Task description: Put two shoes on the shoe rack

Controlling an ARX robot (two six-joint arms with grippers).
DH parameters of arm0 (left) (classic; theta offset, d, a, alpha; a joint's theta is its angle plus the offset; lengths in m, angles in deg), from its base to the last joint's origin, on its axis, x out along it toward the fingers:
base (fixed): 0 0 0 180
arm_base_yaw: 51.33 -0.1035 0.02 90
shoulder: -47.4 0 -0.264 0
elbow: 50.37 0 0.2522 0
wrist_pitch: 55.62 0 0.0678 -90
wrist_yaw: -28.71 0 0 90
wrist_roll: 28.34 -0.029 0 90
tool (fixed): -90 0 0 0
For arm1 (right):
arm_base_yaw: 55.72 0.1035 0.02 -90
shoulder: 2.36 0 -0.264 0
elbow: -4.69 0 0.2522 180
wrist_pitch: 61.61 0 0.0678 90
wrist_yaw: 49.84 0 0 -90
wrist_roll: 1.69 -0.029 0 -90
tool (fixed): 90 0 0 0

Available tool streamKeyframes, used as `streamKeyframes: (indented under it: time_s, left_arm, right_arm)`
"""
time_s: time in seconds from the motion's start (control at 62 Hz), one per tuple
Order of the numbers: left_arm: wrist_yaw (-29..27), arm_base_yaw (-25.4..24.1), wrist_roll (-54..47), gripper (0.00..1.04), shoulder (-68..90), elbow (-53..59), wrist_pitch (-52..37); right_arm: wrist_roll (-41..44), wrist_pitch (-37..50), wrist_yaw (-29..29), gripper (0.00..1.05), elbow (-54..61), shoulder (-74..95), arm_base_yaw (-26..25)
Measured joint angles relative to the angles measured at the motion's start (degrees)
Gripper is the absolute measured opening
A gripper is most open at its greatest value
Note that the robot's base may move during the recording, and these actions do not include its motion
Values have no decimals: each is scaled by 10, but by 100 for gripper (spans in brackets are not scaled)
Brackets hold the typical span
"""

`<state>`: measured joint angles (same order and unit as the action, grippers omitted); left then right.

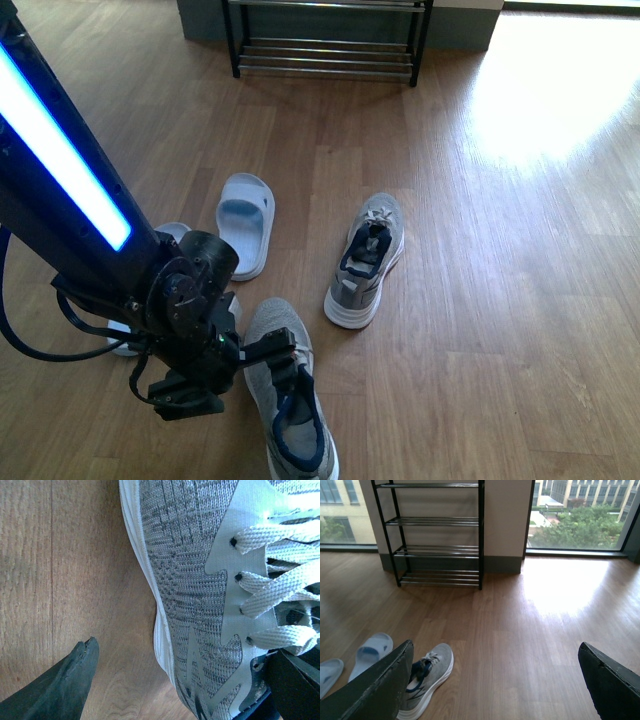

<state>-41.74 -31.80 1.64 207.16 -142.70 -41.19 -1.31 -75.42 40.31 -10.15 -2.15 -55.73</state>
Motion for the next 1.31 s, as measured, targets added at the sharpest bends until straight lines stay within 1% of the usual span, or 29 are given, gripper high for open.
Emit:
streamKeyframes:
  time_s: [0.081, 0.129, 0.145, 0.194, 0.21, 0.274, 0.339, 0.403, 0.419, 0.484, 0.5, 0.548, 0.79, 0.871, 1.065, 1.113, 1.29, 1.306]
  left_arm:
    - [-1, 3, -7, 95, 4, -5, -2]
    - [-2, 3, -10, 89, 6, -8, 1]
    - [-2, 4, -12, 84, 7, -9, 1]
    - [-2, 5, -15, 73, 8, -9, 1]
    - [-2, 5, -15, 68, 8, -9, 1]
    - [-2, 6, -15, 54, 8, -10, 1]
    - [-2, 7, -15, 45, 8, -10, 1]
    - [-3, 8, -16, 31, 8, -10, 1]
    - [-5, 8, -16, 26, 8, -10, 1]
    - [-12, 8, -15, 13, 8, -10, 1]
    - [-16, 8, -15, 8, 9, -10, 1]
    - [-17, 8, -14, 2, 9, -10, 1]
    - [-28, 7, -12, 2, 8, -6, -2]
    - [-47, 2, -12, 2, -6, 15, -15]
    - [-150, -40, -39, 2, -120, 120, -58]
    - [-189, -56, -58, 2, -172, 154, -73]
    - [-286, -95, -132, 2, -359, 258, -118]
    - [-302, -98, -141, 2, -386, 273, -125]
  right_arm:
    - [0, 0, 0, 96, 0, 0, 0]
    - [0, 0, 0, 96, 0, 0, 0]
    - [0, 0, 0, 96, 0, 0, 0]
    - [0, 0, 0, 96, 0, 0, 0]
    - [0, 0, 0, 96, 0, 0, 0]
    - [0, 0, 0, 96, 0, 0, 0]
    - [0, 0, 0, 96, 0, 0, 0]
    - [0, 0, 0, 96, 0, 0, 0]
    - [0, 0, 0, 96, 0, 0, 0]
    - [0, 0, 0, 96, 0, 0, 0]
    - [0, 0, 0, 96, 0, 0, 0]
    - [0, 0, 0, 96, 0, 0, 0]
    - [0, 0, 0, 96, 0, 0, 0]
    - [0, 0, 0, 96, 0, 0, 0]
    - [0, 0, 0, 96, 0, 0, 0]
    - [0, 0, 0, 96, 0, 0, 0]
    - [0, 0, 0, 96, 0, 0, 0]
    - [0, 0, 0, 96, 0, 0, 0]
